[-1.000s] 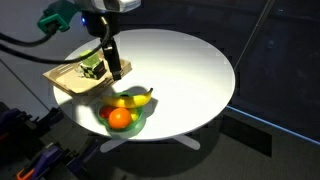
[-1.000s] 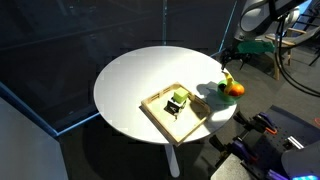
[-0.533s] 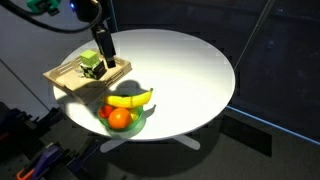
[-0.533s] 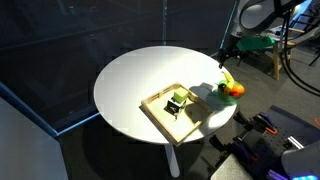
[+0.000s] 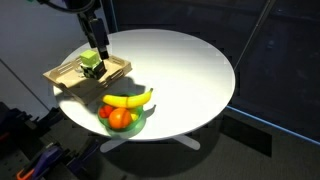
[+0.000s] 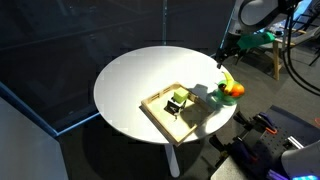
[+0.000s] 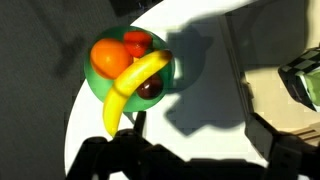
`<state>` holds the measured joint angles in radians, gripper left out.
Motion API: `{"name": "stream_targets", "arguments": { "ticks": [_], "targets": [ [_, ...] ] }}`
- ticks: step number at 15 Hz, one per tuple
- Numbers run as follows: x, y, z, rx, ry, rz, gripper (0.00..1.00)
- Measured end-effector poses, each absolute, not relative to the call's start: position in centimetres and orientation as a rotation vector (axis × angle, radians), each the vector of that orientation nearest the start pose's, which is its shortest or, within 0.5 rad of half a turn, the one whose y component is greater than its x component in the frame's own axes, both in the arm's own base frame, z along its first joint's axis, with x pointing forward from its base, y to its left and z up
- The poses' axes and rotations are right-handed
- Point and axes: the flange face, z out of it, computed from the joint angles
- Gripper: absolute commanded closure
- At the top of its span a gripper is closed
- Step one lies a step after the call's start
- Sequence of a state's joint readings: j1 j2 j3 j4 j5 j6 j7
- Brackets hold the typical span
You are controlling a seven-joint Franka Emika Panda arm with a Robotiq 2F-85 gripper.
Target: Pick up the toy banana and put it in the green bowl
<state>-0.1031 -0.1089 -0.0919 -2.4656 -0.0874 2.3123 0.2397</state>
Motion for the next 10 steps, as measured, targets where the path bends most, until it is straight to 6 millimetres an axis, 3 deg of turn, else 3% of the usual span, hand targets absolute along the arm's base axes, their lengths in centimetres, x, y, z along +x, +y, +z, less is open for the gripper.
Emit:
{"name": "stream_targets", "arguments": {
  "ticks": [10],
  "targets": [
    [42.9,-7.9,36.5,-3.151,0.371,0.082,0.00]
  ]
}}
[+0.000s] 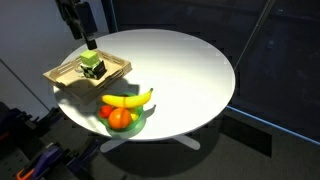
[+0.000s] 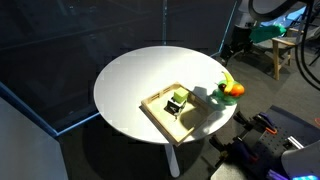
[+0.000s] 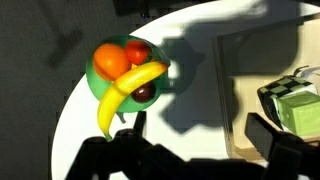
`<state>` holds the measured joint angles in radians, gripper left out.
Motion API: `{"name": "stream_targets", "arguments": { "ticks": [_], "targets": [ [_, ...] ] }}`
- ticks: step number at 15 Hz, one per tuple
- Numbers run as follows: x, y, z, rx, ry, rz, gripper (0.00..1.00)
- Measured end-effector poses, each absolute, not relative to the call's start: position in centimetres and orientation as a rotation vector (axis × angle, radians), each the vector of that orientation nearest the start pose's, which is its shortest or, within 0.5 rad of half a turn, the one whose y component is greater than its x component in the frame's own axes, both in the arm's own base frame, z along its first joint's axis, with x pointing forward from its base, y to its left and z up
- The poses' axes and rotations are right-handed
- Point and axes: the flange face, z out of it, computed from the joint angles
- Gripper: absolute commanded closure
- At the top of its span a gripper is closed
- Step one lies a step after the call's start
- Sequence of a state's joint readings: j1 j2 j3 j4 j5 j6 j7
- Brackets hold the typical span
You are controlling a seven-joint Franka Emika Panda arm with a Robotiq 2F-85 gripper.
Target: Pick up the toy banana and put it in the green bowl
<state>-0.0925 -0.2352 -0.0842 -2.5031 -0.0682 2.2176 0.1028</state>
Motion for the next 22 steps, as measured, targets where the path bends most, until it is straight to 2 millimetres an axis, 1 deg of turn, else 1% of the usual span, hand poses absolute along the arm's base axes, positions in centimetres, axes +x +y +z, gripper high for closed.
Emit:
{"name": "stream_targets", "arguments": {
  "ticks": [4,8,11,15,22],
  "targets": [
    [42.0,-7.4,38.2,-3.129,0.331,0.066,0.00],
    [41.4,-7.0,40.0,-3.100,0.346,0.035,0.00],
    [41.1,-6.9,40.9,-3.088,0.355,0.007,0.00],
    [41.0,-6.9,41.4,-3.086,0.360,-0.012,0.00],
    [41.0,-6.9,41.1,-3.087,0.360,-0.001,0.00]
  ]
}}
